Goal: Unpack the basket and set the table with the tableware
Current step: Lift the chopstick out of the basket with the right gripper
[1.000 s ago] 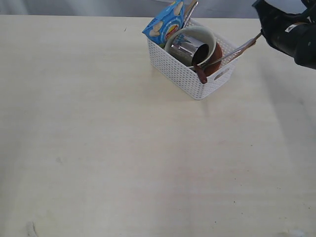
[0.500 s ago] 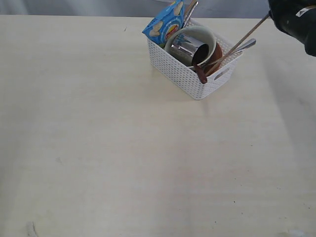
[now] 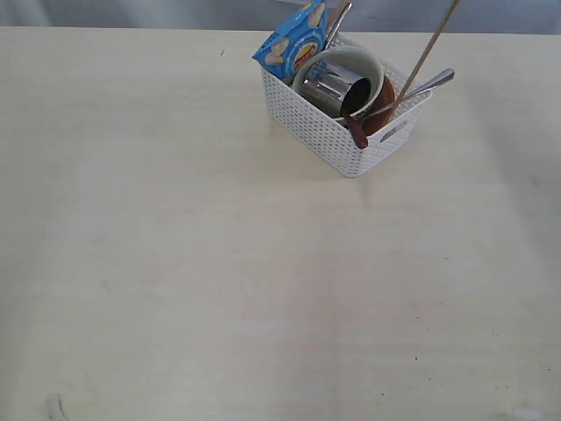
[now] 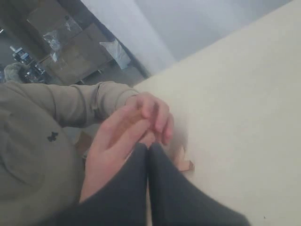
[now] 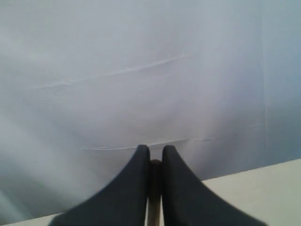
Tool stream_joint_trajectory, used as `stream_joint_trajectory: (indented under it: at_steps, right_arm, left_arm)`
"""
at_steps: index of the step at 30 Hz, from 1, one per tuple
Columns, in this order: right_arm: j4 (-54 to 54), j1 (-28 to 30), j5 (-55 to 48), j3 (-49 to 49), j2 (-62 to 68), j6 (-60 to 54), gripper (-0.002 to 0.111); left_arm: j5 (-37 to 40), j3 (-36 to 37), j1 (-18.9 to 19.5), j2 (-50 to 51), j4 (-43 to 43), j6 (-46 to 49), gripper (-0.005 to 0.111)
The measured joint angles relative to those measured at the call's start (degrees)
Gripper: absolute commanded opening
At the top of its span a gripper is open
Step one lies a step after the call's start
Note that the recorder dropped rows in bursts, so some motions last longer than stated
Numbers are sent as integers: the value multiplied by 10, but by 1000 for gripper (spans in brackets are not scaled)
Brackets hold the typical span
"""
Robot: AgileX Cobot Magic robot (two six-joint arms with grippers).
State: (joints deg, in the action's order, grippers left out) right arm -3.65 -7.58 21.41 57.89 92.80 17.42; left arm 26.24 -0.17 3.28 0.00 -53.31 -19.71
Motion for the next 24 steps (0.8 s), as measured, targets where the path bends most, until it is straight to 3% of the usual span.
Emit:
stream_joint_trajectory:
  at_steps: [4,14,24]
  right_arm:
    - [37,0,-94,49,-26,-21,0]
    - [65,0,-488,206,-44,-32,0]
    - [32,0,-786,195,-45,-48,0]
  left_arm:
    - [0,0,0,0,0,0,0]
    - [0,0,0,0,0,0,0]
    - [0,0,0,0,0,0,0]
